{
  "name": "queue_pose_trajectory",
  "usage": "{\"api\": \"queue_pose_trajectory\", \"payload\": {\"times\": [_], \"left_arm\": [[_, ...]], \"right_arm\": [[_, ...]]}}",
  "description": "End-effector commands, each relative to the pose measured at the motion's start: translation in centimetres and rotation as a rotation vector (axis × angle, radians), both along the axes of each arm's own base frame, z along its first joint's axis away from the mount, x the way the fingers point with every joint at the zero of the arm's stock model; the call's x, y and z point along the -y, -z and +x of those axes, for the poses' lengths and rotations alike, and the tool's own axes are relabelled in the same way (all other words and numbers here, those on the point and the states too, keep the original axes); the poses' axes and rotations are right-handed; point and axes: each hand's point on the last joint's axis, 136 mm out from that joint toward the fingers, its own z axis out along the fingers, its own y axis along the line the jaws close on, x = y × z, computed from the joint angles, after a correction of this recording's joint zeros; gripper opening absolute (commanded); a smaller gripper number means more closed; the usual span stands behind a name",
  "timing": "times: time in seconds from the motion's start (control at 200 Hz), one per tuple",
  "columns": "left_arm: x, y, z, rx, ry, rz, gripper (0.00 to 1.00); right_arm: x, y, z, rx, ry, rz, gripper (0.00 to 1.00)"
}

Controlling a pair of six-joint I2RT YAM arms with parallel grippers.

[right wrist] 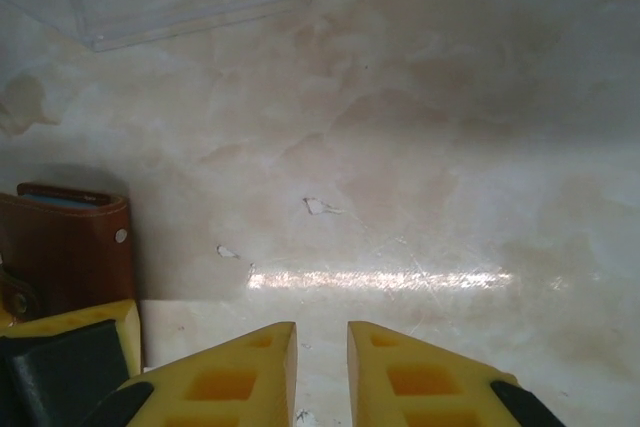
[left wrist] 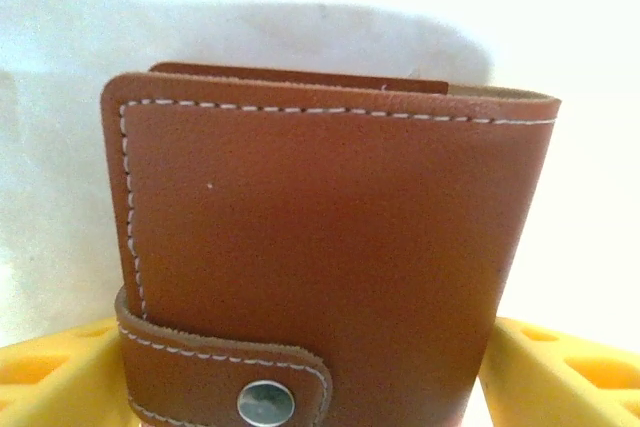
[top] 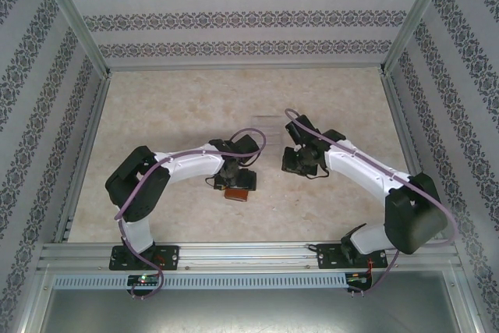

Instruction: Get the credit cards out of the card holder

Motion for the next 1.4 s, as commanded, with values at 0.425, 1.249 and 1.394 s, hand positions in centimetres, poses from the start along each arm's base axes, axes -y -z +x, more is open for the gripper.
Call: {"api": "queue_pose_trajectory", "payload": {"times": [0.425, 1.249, 1.394], "left_arm": [[-1.3, -4.4, 0.5, 0.086, 0.007, -0.040, 0.75], [-1.5, 0.5, 0.0, -0.027, 0.063, -0.007, 0.47], [-1.3, 1.2, -0.2, -0.047, 0.069, -0.013, 0.39]], "right_arm": [[-6.6, 1.6, 0.3, -0.009, -0.047, 0.392, 0.38], [-12.5, 5.7, 0.6, -0.130, -0.108, 0.547, 0.38], [-12.9, 5.7, 0.7, -0.134, -0.113, 0.561, 0.37]]}}
